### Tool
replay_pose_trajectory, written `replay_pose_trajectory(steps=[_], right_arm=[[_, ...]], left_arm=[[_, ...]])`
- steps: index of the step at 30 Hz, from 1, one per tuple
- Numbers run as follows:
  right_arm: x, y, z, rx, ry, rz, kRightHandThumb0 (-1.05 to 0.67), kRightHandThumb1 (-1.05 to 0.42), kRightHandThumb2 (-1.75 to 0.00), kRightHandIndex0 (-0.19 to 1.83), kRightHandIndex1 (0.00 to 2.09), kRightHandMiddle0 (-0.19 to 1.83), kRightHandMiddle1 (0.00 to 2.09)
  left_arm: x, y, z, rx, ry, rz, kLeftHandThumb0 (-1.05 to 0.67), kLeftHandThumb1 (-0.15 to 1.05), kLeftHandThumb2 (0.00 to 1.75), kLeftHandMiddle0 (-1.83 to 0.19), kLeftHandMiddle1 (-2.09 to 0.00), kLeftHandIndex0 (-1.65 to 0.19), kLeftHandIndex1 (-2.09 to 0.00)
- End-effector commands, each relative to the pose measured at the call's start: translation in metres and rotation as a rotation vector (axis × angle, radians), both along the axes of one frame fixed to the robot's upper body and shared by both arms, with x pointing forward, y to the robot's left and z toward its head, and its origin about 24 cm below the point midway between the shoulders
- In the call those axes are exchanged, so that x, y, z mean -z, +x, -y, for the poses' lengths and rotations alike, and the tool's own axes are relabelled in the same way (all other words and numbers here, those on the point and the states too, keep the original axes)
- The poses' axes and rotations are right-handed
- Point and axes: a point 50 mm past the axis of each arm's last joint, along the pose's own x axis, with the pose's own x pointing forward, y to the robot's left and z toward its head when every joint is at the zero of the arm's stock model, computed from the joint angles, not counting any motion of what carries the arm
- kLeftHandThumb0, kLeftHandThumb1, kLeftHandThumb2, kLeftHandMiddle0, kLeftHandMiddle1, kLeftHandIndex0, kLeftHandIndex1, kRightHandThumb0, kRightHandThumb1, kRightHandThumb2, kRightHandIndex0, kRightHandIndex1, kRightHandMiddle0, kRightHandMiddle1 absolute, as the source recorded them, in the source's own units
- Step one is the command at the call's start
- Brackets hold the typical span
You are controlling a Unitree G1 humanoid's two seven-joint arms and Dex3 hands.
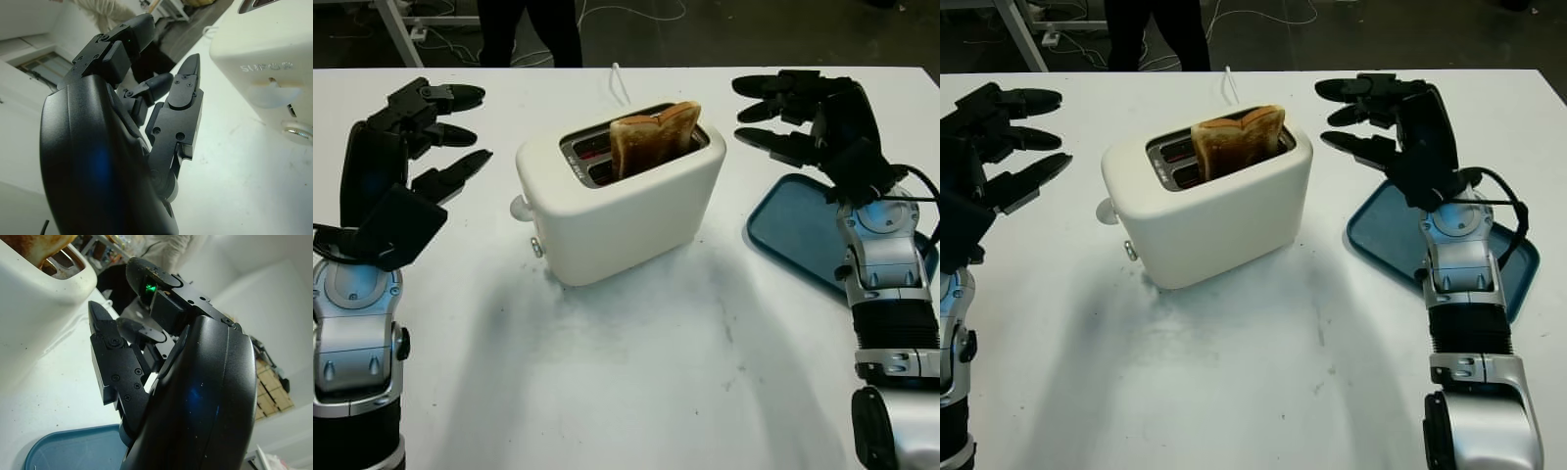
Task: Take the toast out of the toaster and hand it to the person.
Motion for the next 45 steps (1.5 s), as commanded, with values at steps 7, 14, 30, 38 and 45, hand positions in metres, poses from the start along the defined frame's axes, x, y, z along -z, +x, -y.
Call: replay_pose_trajectory(steps=[7, 14, 30, 38, 45], right_arm=[[-0.016, 0.002, -0.003, -0.005, -0.017, 0.043, -0.04, -0.78, 0.00, 0.66, 0.83, 0.95, 0.01], [-0.067, 0.012, -0.010, -0.073, -0.076, 0.138, -0.04, -0.66, 0.00, 0.67, 0.81, 0.97, 0.02], [-0.140, 0.012, -0.075, -0.244, -0.579, 0.284, -0.50, -0.45, 0.00, 1.02, 0.43, 1.12, 0.04], [-0.133, 0.010, -0.107, -0.332, -0.901, 0.193, -0.79, -0.50, 0.00, 0.92, 0.39, 1.02, 0.00], [-0.116, 0.010, -0.118, -0.330, -0.997, 0.188, -0.64, -0.55, -0.01, 0.64, 0.70, 0.96, 0.00]], left_arm=[[-0.002, -0.001, -0.001, -0.008, 0.018, 0.007, -0.08, 0.92, 0.03, -0.48, -0.98, -0.54, -0.56], [-0.002, -0.001, -0.001, -0.006, 0.023, 0.011, -0.07, 0.92, 0.03, -0.48, -0.97, -0.54, -0.55], [0.000, -0.001, -0.001, -0.013, 0.011, 0.003, -0.08, 0.92, 0.03, -0.48, -0.96, -0.54, -0.54], [0.001, -0.001, -0.001, -0.018, 0.028, 0.015, -0.08, 0.91, 0.02, -0.51, -0.96, -0.56, -0.54], [0.003, -0.002, -0.002, -0.017, 0.009, 0.008, -0.09, 0.92, 0.02, -0.50, -0.96, -0.56, -0.53]])
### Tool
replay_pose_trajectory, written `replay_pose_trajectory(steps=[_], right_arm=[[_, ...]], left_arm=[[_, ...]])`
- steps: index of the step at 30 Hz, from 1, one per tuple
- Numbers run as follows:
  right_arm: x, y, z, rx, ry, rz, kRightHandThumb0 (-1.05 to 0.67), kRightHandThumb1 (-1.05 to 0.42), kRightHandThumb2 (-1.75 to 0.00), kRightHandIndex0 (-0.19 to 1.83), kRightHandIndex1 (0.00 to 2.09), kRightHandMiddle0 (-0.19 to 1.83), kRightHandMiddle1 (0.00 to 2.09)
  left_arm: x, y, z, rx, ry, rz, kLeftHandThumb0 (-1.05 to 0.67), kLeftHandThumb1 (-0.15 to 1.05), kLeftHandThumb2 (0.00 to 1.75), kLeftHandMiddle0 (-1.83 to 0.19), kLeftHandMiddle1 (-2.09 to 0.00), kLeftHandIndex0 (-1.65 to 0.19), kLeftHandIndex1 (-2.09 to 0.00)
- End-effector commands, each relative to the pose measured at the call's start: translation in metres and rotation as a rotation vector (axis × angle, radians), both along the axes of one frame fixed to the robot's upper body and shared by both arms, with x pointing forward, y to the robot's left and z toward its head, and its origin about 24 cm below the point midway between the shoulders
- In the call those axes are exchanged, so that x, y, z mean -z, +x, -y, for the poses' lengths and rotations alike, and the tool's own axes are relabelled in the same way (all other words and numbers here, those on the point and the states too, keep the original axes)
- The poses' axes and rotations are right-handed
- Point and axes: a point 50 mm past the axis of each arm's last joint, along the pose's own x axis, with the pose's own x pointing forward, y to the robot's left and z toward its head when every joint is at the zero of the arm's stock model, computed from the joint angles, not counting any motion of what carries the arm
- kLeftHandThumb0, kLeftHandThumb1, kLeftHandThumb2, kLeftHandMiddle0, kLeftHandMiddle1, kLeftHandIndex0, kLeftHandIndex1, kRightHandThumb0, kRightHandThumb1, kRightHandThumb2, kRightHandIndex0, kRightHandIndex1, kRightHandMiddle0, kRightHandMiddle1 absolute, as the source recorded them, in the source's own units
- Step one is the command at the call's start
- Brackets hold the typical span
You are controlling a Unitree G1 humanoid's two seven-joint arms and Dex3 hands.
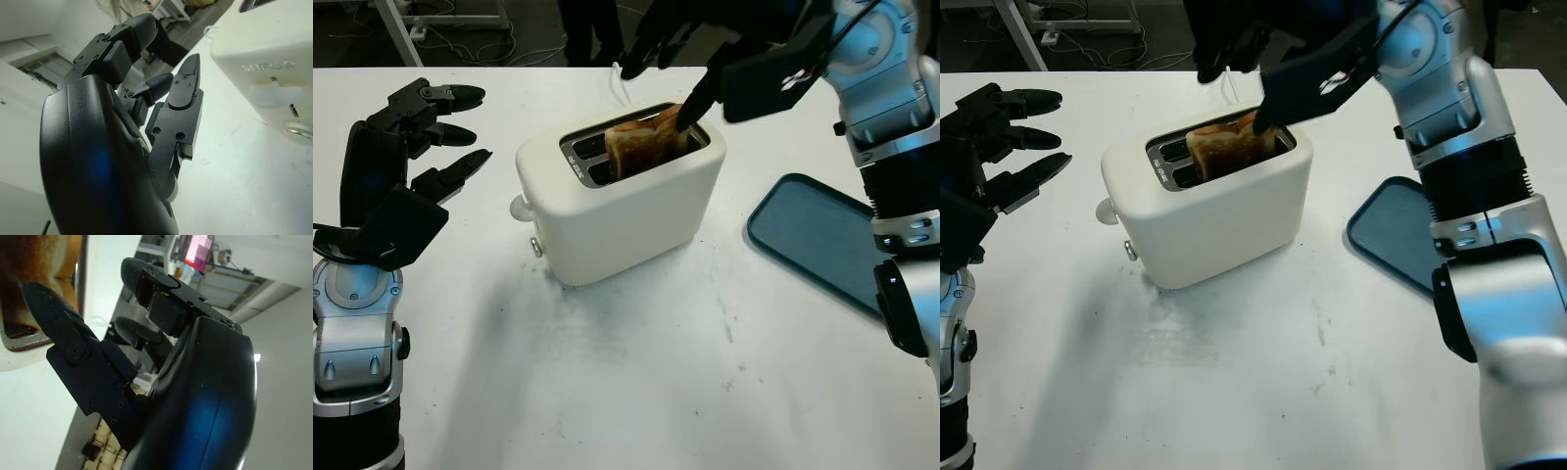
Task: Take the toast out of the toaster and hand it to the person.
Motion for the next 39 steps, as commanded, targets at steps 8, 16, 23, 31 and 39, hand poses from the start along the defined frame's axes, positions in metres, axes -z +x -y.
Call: replay_pose_trajectory(steps=[8, 16, 23, 31, 39], right_arm=[[0.019, 0.003, -0.007, 0.004, -0.043, 0.016, -0.67, -0.61, -0.01, 0.51, 0.90, 0.91, 0.00], [0.034, 0.008, -0.007, 0.010, -0.025, 0.014, -0.63, -0.62, -0.01, 0.48, 0.93, 0.91, 0.00], [0.045, 0.012, -0.006, 0.004, -0.016, -0.030, -0.52, -0.63, -0.01, 0.50, 1.00, 0.93, 0.01], [0.051, 0.011, -0.004, -0.002, -0.056, -0.026, -0.37, -0.64, 0.00, 0.61, 1.08, 0.99, 0.04], [0.058, 0.012, -0.001, 0.009, -0.066, -0.096, -0.31, -0.68, -0.01, 0.81, 1.33, 1.04, 0.55]], left_arm=[[0.003, -0.003, -0.002, -0.021, 0.006, -0.007, -0.10, 0.92, 0.02, -0.50, -0.95, -0.56, -0.52], [0.003, -0.002, -0.001, -0.019, 0.002, -0.008, -0.08, 0.92, 0.02, -0.51, -0.96, -0.56, -0.52], [0.004, -0.002, -0.001, -0.023, 0.005, -0.007, -0.09, 0.92, 0.02, -0.52, -0.95, -0.57, -0.51], [0.002, -0.002, -0.001, -0.028, 0.007, -0.018, -0.11, 0.92, 0.03, -0.50, -0.95, -0.56, -0.50], [0.002, -0.001, -0.001, -0.023, 0.006, -0.010, -0.11, 0.92, 0.02, -0.50, -0.95, -0.57, -0.49]])
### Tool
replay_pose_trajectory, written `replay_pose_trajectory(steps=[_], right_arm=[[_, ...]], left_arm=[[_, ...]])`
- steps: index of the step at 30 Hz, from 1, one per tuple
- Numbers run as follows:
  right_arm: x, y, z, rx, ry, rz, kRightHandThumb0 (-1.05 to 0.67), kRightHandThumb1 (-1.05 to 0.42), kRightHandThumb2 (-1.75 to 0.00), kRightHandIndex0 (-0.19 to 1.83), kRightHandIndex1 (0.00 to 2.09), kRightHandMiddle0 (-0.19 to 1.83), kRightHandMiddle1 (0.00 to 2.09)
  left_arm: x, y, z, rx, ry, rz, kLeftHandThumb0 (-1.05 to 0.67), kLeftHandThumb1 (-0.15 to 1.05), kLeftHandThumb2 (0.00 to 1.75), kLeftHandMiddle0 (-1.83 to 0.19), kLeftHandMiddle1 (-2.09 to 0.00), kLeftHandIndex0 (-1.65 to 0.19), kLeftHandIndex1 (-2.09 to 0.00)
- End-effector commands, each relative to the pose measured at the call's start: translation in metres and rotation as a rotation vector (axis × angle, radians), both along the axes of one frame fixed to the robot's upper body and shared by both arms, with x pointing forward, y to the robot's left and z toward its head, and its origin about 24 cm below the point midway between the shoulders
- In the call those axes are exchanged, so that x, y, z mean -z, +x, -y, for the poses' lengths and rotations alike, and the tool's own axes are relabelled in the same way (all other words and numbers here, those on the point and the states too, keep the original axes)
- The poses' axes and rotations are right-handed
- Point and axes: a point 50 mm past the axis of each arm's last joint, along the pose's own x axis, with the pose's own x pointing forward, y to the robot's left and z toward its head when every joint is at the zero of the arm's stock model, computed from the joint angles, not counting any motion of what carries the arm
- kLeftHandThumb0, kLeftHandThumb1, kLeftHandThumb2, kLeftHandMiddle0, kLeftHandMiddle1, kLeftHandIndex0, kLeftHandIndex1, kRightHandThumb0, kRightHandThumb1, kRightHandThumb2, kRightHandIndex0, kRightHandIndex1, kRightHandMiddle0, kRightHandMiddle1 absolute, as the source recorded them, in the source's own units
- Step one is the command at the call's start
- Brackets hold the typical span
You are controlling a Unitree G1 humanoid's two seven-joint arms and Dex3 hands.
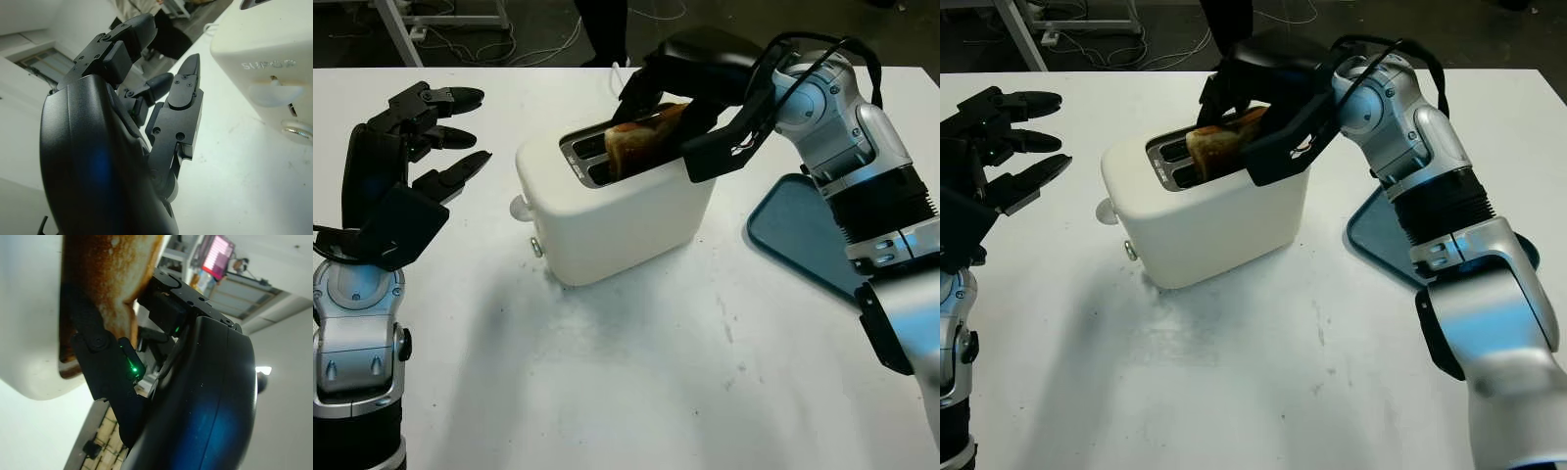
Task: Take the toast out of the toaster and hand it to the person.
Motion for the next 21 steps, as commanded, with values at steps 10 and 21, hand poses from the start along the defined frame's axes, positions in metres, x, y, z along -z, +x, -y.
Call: replay_pose_trajectory(steps=[10, 21], right_arm=[[0.0111, -0.0009, 0.0069, -0.047, 0.006, 0.137, -0.47, -0.82, -0.04, 1.06, 1.72, 0.85, 1.61], [0.0058, 0.0026, 0.0103, -0.041, 0.072, 0.284, -0.49, -0.92, -0.37, 1.12, 1.75, 0.85, 1.74]], left_arm=[[-0.0012, -0.0013, 0.0002, -0.012, 0.018, -0.006, -0.07, 0.92, 0.04, -0.49, -0.95, -0.56, -0.49], [0.0003, -0.0020, -0.0006, -0.015, 0.029, 0.007, -0.09, 0.92, 0.03, -0.51, -0.95, -0.57, -0.48]])
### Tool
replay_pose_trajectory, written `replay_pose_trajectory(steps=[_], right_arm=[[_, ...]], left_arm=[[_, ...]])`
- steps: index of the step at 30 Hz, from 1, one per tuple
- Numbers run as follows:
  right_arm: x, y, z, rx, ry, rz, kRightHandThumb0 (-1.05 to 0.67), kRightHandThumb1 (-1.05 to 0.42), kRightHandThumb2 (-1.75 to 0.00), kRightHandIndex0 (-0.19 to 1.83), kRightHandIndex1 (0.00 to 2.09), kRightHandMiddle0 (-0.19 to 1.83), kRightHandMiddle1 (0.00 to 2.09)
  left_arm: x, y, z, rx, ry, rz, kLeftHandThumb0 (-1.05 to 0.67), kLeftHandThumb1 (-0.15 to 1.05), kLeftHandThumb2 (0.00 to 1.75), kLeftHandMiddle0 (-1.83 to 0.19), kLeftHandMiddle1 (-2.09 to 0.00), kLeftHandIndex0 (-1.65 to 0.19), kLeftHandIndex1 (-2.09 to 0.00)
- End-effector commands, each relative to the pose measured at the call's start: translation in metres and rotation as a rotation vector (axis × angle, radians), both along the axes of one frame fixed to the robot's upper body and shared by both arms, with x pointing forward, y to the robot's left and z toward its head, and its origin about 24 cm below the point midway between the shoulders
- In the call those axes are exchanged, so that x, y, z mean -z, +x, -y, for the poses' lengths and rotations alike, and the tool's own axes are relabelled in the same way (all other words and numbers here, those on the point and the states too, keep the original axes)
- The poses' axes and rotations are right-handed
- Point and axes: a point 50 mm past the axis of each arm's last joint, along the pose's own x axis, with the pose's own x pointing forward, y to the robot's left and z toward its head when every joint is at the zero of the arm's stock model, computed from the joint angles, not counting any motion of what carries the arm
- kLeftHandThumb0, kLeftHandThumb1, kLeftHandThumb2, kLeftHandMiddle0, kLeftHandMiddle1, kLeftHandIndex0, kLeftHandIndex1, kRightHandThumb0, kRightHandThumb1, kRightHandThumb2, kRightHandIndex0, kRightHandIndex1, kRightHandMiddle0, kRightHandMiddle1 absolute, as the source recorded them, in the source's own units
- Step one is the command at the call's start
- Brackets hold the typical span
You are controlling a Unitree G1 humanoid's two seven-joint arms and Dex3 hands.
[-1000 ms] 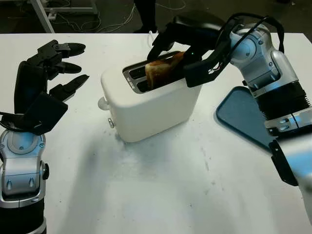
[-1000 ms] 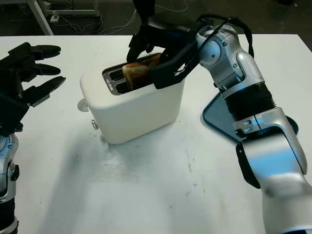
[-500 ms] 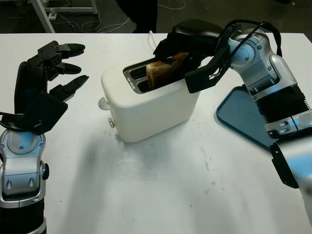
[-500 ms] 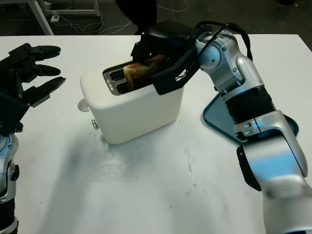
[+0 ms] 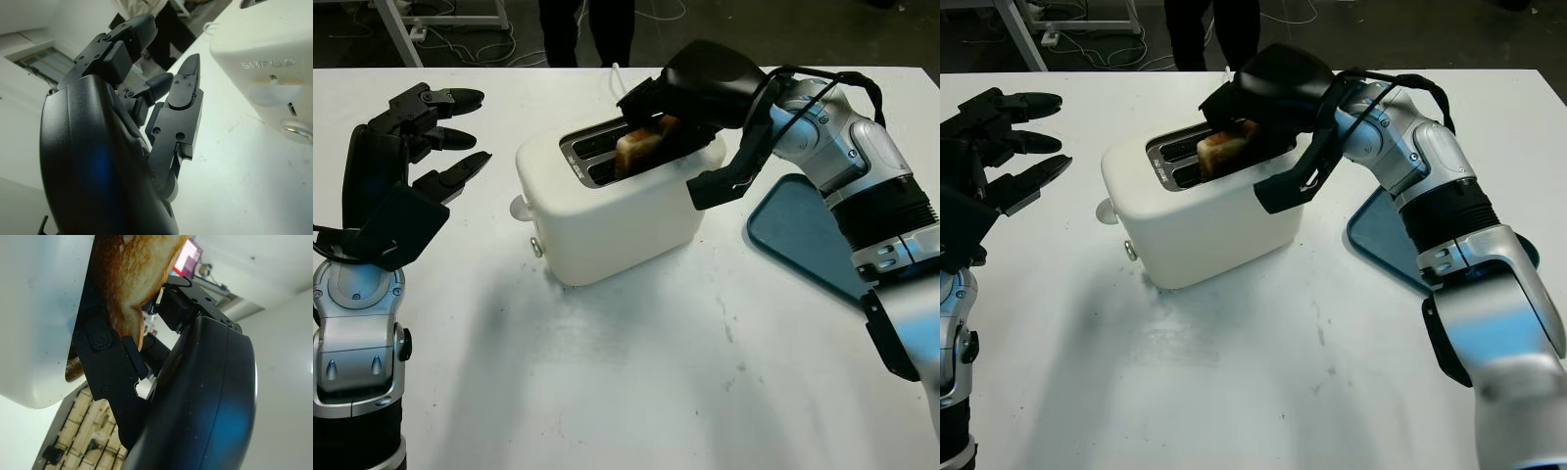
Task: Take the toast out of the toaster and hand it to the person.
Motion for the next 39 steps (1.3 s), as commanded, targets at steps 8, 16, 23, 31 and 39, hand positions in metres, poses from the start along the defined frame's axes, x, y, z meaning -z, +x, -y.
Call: replay_pose_trajectory(steps=[8, 16, 23, 31, 39], right_arm=[[-0.032, 0.005, 0.016, 0.028, 0.180, 0.064, -0.46, -0.92, -0.41, 0.99, 1.75, 0.76, 1.75], [-0.053, 0.012, 0.031, 0.045, 0.325, 0.042, -0.49, -0.92, -0.47, 0.91, 1.75, 0.60, 1.75], [-0.075, 0.014, 0.049, 0.084, 0.485, 0.123, -0.53, -0.92, -0.49, 1.01, 1.75, 0.68, 1.73], [-0.083, 0.019, 0.073, 0.164, 0.652, 0.164, -0.49, -0.92, -0.63, 1.04, 1.75, 0.77, 1.75], [-0.076, 0.032, 0.096, 0.373, 0.755, 0.111, -0.50, -0.92, -0.60, 1.01, 1.75, 0.78, 1.75]], left_arm=[[0.001, -0.002, -0.001, -0.004, -0.006, 0.005, -0.09, 0.92, 0.03, -0.49, -0.94, -0.57, -0.47], [0.002, -0.002, -0.002, -0.010, 0.012, 0.009, -0.12, 0.92, 0.03, -0.50, -0.95, -0.57, -0.47], [0.002, -0.002, -0.001, -0.014, 0.012, 0.008, -0.11, 0.92, 0.02, -0.50, -0.95, -0.58, -0.47], [0.003, 0.000, -0.003, -0.012, 0.019, 0.015, -0.09, 0.91, 0.02, -0.51, -0.96, -0.59, -0.47], [0.003, -0.001, -0.001, -0.017, 0.003, 0.007, -0.11, 0.91, 0.02, -0.50, -0.95, -0.58, -0.46]])
